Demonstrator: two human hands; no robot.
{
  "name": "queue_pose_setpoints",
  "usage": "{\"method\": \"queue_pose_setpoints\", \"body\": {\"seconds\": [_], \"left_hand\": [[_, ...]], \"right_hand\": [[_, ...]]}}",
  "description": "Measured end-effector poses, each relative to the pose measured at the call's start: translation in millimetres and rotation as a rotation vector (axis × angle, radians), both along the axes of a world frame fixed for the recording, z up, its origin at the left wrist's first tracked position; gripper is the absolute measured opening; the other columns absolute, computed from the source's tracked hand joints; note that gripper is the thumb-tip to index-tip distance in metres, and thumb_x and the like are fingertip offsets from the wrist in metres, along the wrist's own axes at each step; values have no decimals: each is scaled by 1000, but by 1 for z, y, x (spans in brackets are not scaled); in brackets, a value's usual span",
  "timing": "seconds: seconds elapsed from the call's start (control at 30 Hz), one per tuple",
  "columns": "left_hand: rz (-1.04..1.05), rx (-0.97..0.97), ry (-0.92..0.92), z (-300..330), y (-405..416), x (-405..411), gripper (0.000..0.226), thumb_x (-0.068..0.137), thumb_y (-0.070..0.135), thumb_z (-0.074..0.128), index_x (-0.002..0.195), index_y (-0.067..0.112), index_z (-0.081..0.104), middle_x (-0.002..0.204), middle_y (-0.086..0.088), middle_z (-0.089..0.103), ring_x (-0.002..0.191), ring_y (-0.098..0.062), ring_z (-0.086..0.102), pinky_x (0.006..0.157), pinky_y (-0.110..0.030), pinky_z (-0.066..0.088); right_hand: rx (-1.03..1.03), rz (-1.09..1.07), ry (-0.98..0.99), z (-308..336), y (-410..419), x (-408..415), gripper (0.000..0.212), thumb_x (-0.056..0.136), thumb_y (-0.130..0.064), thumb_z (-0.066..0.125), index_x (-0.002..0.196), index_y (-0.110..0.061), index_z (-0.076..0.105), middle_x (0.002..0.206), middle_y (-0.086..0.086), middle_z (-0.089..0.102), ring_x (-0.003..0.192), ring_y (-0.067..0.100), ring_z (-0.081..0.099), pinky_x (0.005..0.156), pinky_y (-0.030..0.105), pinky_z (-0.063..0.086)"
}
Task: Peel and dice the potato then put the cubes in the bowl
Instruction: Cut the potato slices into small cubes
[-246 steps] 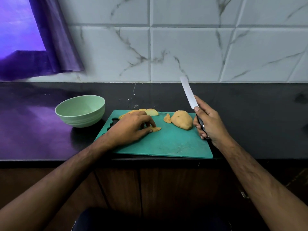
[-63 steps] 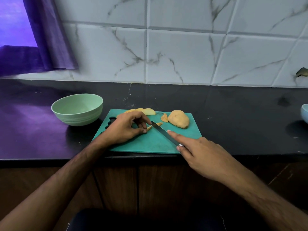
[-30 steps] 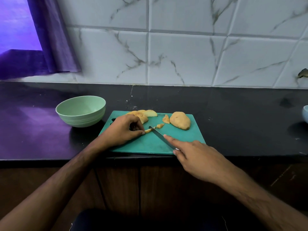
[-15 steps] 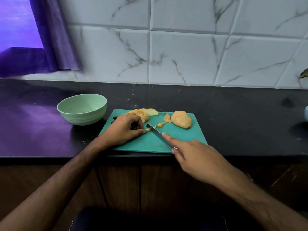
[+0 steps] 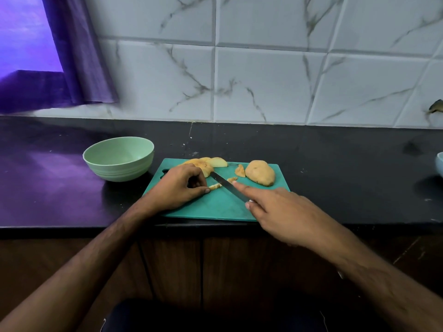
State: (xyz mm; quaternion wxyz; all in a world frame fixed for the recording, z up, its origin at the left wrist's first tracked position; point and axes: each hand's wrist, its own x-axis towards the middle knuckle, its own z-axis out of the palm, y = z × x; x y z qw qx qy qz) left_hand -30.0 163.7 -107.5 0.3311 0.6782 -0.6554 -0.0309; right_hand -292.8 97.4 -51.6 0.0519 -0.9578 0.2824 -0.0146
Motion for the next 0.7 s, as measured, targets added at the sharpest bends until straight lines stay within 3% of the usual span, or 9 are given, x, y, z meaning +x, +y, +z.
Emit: {"method": "queue_pose_setpoints", "body": {"seconds": [0.23,0.43,0.6,0.7], "left_hand": [[12,-6,-8,-1,-1,-1,15,85,29,82,78,29,69,81,11,65,77,-10,61,70,-34,54],[24,-15,7,-3,0,2,12,85,32,81,79,32,72,81,13,66,78,-8,62,71,-35,55],[43,-47,27,-4,5,2,11,85,31,62,84,36,72,84,13,69,80,-8,65,74,-40,54],[64,-56,34,-4,4,2,16,83,27,55,87,33,70,87,11,68,80,-10,64,74,-41,54]], "right_hand": [[-1,9,25,-14,15,0,53,110,-42,28,157,-54,6,75,-10,42,64,6,41,53,24,27],[-8,-1,20,-23,15,5,55,110,-41,28,158,-51,4,76,-10,43,65,7,42,54,25,30],[60,-9,-23,-7,2,0,50,110,-43,30,154,-59,12,75,-9,51,61,6,50,56,27,41],[18,-31,-63,2,2,-9,51,110,-44,29,154,-59,9,74,-13,45,65,5,47,55,23,34]]}}
